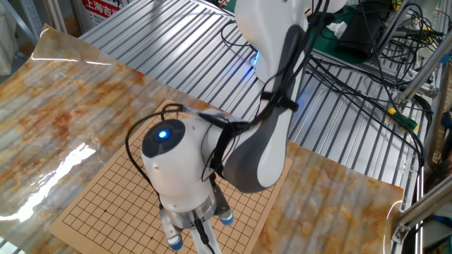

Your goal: Play the first move as black on the 3-4 point in the upper right corner of the Go board

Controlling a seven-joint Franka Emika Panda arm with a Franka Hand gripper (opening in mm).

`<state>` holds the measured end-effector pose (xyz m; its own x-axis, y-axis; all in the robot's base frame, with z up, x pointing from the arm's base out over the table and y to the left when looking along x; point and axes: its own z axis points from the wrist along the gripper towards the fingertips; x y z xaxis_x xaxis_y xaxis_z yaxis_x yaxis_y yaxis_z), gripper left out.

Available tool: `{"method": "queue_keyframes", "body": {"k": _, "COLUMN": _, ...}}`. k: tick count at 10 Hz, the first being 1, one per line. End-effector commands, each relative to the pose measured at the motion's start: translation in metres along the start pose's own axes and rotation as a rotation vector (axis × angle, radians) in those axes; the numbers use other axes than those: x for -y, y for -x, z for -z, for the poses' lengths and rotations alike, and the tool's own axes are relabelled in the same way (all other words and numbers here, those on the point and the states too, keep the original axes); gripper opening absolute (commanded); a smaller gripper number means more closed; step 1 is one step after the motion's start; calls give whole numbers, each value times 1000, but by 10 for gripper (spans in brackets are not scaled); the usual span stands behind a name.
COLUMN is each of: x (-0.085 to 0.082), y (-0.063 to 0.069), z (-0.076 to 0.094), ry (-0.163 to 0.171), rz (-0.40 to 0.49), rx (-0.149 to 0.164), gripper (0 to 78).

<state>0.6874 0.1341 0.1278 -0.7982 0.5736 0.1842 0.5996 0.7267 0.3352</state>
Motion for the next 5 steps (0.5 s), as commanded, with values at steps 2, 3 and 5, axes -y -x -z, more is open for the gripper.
{"method": "queue_keyframes", "body": {"k": 2, "x": 13, "y": 3, "z": 25, "ry": -61, "rz": 70, "rx": 10, "gripper": 775}}
{"method": "queue_keyframes", "body": {"k": 3, "x": 14, "y": 3, "z": 27, "ry": -63, "rz": 77, "rx": 10, "gripper": 775}}
{"method": "queue_keyframes", "body": {"k": 5, "x": 16, "y": 2, "z": 33, "ry": -84, "rz": 89, "rx": 22, "gripper": 775}}
